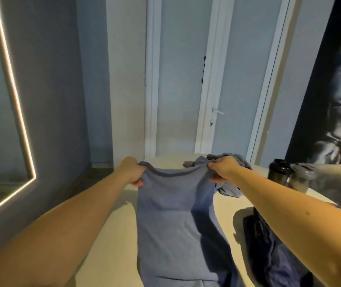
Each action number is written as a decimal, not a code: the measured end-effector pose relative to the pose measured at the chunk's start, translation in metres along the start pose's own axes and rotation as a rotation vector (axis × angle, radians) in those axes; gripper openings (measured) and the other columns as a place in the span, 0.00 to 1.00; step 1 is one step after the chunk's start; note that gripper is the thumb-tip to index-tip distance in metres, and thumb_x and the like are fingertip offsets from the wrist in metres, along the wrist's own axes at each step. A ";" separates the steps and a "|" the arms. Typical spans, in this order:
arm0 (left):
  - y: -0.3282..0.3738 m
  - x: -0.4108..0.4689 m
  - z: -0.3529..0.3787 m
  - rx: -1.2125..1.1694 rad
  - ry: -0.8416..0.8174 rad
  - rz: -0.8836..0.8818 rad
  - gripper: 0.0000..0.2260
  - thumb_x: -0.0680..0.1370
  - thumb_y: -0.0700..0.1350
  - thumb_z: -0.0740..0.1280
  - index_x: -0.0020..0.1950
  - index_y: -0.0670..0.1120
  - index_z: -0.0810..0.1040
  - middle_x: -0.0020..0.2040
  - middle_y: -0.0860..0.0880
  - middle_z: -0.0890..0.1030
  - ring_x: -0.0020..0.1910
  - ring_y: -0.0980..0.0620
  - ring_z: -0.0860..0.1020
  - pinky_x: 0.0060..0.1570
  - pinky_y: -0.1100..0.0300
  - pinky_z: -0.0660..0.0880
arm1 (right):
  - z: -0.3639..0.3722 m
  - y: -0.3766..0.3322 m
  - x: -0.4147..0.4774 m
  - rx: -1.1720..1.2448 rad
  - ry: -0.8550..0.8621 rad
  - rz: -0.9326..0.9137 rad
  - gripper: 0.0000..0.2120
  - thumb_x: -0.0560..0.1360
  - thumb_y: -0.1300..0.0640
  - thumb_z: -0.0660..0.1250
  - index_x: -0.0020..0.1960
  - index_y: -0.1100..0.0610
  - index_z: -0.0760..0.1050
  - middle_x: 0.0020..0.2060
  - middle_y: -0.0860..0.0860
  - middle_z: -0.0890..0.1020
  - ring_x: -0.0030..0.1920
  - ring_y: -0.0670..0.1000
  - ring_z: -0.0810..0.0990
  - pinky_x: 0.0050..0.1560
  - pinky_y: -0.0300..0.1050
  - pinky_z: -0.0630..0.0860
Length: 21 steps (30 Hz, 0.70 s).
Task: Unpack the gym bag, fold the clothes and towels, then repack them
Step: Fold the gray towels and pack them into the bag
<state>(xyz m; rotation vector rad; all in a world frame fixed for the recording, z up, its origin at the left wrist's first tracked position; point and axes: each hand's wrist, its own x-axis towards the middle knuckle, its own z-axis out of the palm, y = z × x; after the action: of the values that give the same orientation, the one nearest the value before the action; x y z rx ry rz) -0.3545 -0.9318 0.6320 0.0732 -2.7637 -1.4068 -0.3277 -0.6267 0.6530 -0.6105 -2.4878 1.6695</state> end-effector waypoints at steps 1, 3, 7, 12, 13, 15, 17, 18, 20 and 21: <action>-0.009 0.006 0.006 -0.012 0.002 0.007 0.09 0.77 0.36 0.67 0.36 0.36 0.76 0.27 0.38 0.77 0.23 0.44 0.79 0.28 0.56 0.77 | 0.005 0.008 0.007 0.055 -0.030 0.028 0.04 0.79 0.59 0.69 0.50 0.59 0.76 0.46 0.55 0.81 0.44 0.55 0.81 0.36 0.43 0.82; -0.027 0.014 0.019 -0.014 -0.004 0.029 0.10 0.77 0.37 0.68 0.36 0.36 0.78 0.28 0.39 0.78 0.23 0.48 0.78 0.27 0.60 0.75 | 0.012 0.025 0.023 0.016 -0.036 0.006 0.11 0.78 0.59 0.70 0.55 0.66 0.77 0.48 0.62 0.84 0.46 0.60 0.85 0.45 0.54 0.85; -0.056 0.024 0.046 -0.036 0.005 0.072 0.08 0.77 0.42 0.71 0.40 0.42 0.77 0.36 0.42 0.77 0.37 0.45 0.76 0.39 0.55 0.71 | 0.025 0.049 0.032 0.016 -0.054 -0.001 0.15 0.77 0.60 0.71 0.58 0.70 0.77 0.53 0.70 0.82 0.49 0.65 0.86 0.56 0.63 0.81; -0.105 0.010 0.076 0.124 -0.053 0.162 0.08 0.74 0.41 0.72 0.38 0.44 0.74 0.38 0.44 0.78 0.40 0.44 0.76 0.37 0.53 0.69 | 0.048 0.093 0.023 -0.384 -0.204 -0.048 0.10 0.77 0.61 0.71 0.53 0.68 0.81 0.45 0.63 0.82 0.44 0.59 0.81 0.53 0.57 0.83; -0.115 0.005 0.080 0.173 -0.062 0.200 0.09 0.74 0.42 0.72 0.38 0.43 0.74 0.39 0.44 0.77 0.40 0.44 0.76 0.37 0.53 0.69 | 0.051 0.102 0.021 -0.485 -0.211 -0.079 0.09 0.77 0.60 0.71 0.51 0.66 0.82 0.43 0.60 0.81 0.44 0.57 0.80 0.52 0.56 0.82; -0.130 -0.004 0.082 0.268 -0.083 0.266 0.10 0.75 0.46 0.72 0.38 0.44 0.75 0.39 0.47 0.76 0.39 0.46 0.76 0.39 0.52 0.70 | 0.053 0.118 0.016 -0.572 -0.185 -0.142 0.09 0.77 0.57 0.70 0.51 0.64 0.84 0.43 0.58 0.82 0.44 0.56 0.79 0.53 0.56 0.80; -0.137 -0.013 0.080 0.296 -0.098 0.305 0.12 0.78 0.51 0.70 0.37 0.48 0.77 0.40 0.50 0.76 0.39 0.50 0.77 0.40 0.53 0.72 | 0.051 0.125 0.007 -0.556 -0.135 -0.203 0.11 0.80 0.56 0.67 0.53 0.62 0.84 0.47 0.59 0.84 0.47 0.58 0.80 0.55 0.55 0.77; -0.139 -0.017 0.077 0.285 -0.095 0.319 0.13 0.79 0.53 0.68 0.38 0.49 0.79 0.42 0.52 0.77 0.40 0.52 0.77 0.40 0.55 0.72 | 0.049 0.126 0.001 -0.521 -0.108 -0.235 0.11 0.81 0.56 0.66 0.53 0.61 0.84 0.48 0.60 0.85 0.49 0.60 0.81 0.54 0.54 0.77; -0.138 -0.028 0.071 0.248 -0.040 0.370 0.11 0.81 0.54 0.66 0.45 0.50 0.83 0.47 0.53 0.78 0.44 0.54 0.77 0.43 0.58 0.72 | 0.046 0.127 -0.013 -0.433 -0.053 -0.291 0.12 0.82 0.56 0.64 0.53 0.60 0.85 0.48 0.59 0.85 0.50 0.61 0.81 0.54 0.53 0.76; -0.137 -0.037 0.068 0.228 -0.012 0.395 0.10 0.82 0.53 0.66 0.49 0.51 0.84 0.50 0.53 0.78 0.46 0.55 0.78 0.46 0.60 0.72 | 0.044 0.127 -0.024 -0.406 -0.041 -0.316 0.12 0.82 0.56 0.64 0.53 0.60 0.85 0.48 0.57 0.85 0.51 0.60 0.81 0.54 0.52 0.76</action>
<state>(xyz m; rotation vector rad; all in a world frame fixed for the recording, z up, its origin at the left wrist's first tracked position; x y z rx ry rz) -0.3186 -0.9552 0.4805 -0.4486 -2.7303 -0.9965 -0.2830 -0.6325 0.5240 -0.1898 -2.7918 1.0892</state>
